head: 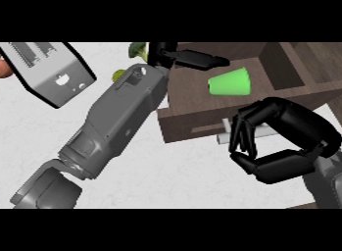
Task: Pick up the cup, place it into the drawer and close the drawer
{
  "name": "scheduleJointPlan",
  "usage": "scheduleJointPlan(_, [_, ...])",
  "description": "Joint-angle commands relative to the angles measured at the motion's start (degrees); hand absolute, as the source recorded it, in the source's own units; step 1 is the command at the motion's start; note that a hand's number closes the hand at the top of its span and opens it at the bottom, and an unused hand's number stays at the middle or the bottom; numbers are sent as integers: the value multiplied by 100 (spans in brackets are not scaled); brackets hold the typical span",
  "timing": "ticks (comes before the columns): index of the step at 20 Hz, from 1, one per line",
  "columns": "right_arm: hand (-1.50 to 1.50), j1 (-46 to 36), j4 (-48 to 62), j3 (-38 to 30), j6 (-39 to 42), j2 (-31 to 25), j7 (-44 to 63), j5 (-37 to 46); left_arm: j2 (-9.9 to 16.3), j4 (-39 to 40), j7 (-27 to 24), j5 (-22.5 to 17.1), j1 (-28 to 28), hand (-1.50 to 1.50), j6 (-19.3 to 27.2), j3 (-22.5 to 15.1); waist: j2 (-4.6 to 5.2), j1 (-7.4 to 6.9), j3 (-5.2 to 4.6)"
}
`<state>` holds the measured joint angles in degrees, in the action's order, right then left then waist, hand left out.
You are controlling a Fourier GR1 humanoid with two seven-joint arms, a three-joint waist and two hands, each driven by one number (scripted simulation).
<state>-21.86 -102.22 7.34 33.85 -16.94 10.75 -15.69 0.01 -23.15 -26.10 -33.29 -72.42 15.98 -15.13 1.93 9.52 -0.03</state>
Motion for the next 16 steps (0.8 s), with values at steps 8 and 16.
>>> scheduleJointPlan(8, [-150, 646, 124, 818, -310, -517, -473, 2791, -1, 29, -419, -535, 100, -150, 143, 24, -107, -632, 11])
scheduleJointPlan(16, [-150, -13, 2872, 1286, -1083, -168, -1478, 4163, 3, -239, -683, -415, 610, -150, -167, 196, -133, -1159, 11])
